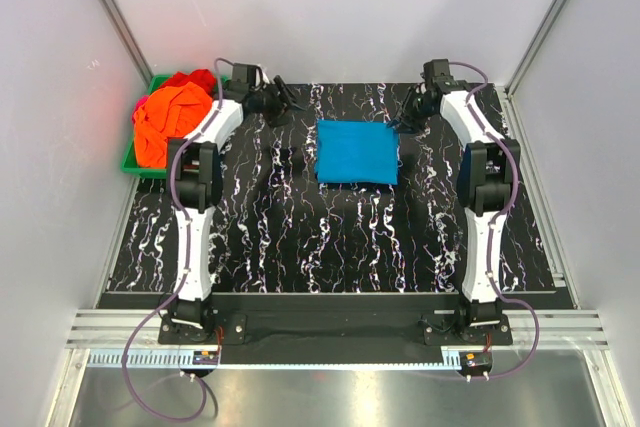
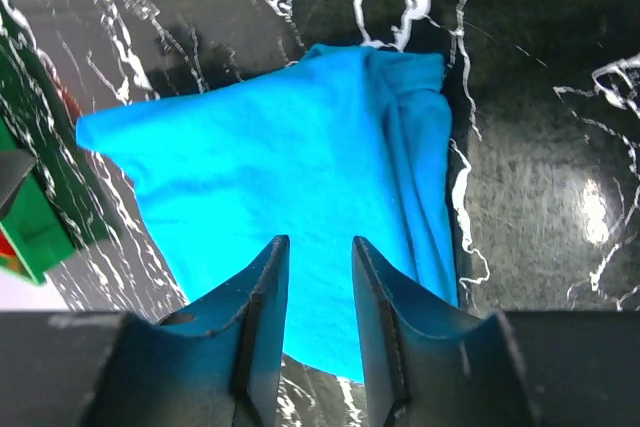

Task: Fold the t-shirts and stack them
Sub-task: Fold the tshirt

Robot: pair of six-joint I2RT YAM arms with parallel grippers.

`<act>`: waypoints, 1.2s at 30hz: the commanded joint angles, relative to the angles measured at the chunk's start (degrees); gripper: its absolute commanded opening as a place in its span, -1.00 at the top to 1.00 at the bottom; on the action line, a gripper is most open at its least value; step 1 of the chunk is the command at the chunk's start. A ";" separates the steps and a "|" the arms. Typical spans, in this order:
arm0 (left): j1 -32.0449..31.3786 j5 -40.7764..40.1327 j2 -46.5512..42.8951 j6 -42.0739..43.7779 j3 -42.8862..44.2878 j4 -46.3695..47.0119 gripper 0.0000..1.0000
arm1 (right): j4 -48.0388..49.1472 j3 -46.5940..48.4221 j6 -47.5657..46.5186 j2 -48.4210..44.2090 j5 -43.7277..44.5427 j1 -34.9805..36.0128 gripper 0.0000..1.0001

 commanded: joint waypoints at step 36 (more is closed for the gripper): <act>-13.07 5.78 -10.77 8.37 -23.14 6.77 -0.01 | 22.67 -39.80 3.92 -22.49 -6.44 1.15 0.39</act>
